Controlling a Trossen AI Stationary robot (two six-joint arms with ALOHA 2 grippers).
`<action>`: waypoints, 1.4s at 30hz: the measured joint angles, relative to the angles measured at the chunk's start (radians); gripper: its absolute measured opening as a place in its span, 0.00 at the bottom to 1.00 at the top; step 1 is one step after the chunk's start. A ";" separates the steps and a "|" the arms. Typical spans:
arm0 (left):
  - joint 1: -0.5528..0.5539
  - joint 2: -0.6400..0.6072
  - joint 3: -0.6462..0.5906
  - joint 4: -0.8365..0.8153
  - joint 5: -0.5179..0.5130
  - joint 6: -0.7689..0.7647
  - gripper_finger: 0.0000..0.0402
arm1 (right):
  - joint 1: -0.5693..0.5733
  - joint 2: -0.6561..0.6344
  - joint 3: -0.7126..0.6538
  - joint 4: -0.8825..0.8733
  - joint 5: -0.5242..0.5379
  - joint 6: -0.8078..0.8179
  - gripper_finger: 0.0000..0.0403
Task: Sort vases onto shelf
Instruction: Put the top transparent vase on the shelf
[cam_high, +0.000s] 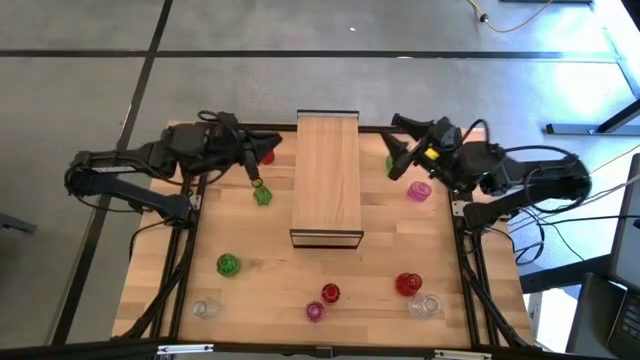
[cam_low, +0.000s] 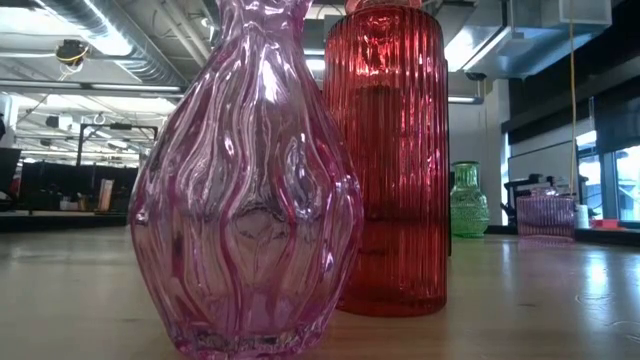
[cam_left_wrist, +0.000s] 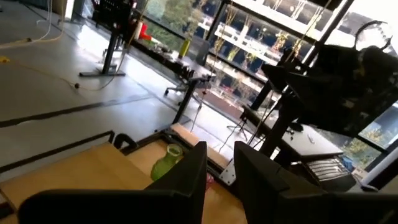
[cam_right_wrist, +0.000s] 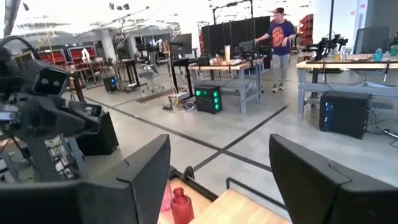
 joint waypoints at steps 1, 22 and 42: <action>0.000 0.007 -0.001 -0.026 0.001 -0.008 0.19 | 0.000 0.012 0.000 0.014 0.002 0.000 0.63; 0.225 -0.041 -0.001 -0.852 -0.014 -0.198 0.19 | 0.000 0.097 0.000 -0.030 0.131 -0.049 0.63; 0.485 0.031 0.000 -1.088 0.164 -0.227 0.50 | 0.000 0.097 0.000 -0.030 0.163 -0.057 0.63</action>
